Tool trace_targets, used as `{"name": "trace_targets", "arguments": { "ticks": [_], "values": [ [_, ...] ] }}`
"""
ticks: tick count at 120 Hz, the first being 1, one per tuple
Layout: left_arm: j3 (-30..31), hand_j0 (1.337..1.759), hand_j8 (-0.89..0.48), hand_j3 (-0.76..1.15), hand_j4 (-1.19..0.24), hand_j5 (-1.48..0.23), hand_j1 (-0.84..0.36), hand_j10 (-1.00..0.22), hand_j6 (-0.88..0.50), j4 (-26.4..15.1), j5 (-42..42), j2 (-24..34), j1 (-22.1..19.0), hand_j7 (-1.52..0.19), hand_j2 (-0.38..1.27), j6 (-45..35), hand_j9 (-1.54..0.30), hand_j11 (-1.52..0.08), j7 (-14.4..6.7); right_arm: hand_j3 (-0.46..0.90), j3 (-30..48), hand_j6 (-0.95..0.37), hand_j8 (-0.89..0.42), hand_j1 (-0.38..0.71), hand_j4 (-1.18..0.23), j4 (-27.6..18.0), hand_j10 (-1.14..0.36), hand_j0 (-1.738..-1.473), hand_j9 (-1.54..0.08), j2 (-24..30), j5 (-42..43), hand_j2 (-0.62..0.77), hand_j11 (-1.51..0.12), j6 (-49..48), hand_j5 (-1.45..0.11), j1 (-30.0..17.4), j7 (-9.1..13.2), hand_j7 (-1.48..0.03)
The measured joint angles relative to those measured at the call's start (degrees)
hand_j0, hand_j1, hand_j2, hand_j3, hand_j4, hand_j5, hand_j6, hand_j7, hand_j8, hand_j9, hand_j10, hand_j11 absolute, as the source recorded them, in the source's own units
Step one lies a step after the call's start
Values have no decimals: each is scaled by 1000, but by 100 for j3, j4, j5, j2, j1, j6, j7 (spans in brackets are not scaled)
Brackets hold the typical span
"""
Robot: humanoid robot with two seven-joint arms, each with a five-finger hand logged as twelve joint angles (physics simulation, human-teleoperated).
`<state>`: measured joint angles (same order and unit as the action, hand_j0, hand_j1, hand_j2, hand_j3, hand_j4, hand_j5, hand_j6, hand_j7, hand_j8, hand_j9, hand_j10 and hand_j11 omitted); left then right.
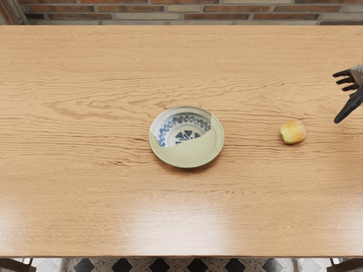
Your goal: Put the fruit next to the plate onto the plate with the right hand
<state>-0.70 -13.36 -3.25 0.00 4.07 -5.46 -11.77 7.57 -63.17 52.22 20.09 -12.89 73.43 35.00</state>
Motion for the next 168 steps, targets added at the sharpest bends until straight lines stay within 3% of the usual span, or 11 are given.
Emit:
{"name": "trace_targets", "arguments": {
  "ticks": [24,36,63,87,116,146,168],
  "values": [
    [12,1658,-7,0,-7,-9,341,-7,-7,0,0,0,-55,-9,1,0,-9,-9,0,0,-21,-5,-3,-349,-4,82,0,-1658,3,-76,3,0,-1,14,2,-43,0,4],
    [14,1658,-7,0,-7,-8,341,-7,-7,0,-1,0,-55,-8,1,1,-8,-8,0,0,-12,-5,-3,-349,-4,203,-1,-1658,2,-294,625,0,-1,57,1,4,0,3],
    [11,1658,-7,0,-7,-8,341,-7,-7,5,-10,0,-34,-8,1,-1,-8,-8,-1,0,-237,-5,-4,-349,-4,424,-3,-1658,0,-1592,3127,0,0,46,0,196,0,1],
    [12,1658,-7,0,-7,-9,341,-7,-7,87,-8,0,6,-9,1,-3,-9,-8,-1,0,-537,-6,-4,-349,-4,426,-3,-1658,0,-2064,3751,1,0,-358,0,161,0,0],
    [18,1658,-7,0,-7,-9,341,-7,-7,99,-1,0,6,-9,1,0,-9,-9,-1,0,-618,-44,-42,-304,-42,293,-41,-1658,-50,-2063,3962,-7,-50,-98,-50,-97,0,-49],
    [25,1658,-7,0,-7,-9,341,-7,-7,99,5,0,6,-8,1,0,-8,-8,-1,0,-562,-76,-75,-266,-74,-676,-73,-1658,-91,-1329,4071,-13,-91,657,-92,-589,0,-91],
    [25,1658,-7,0,-7,-8,341,-7,-7,101,8,0,0,-8,1,1,-8,-8,-1,0,-547,-86,-85,-256,-84,-912,-83,-1658,-103,-1209,4054,-14,-103,1514,-103,-963,0,-102]
  ]
}}
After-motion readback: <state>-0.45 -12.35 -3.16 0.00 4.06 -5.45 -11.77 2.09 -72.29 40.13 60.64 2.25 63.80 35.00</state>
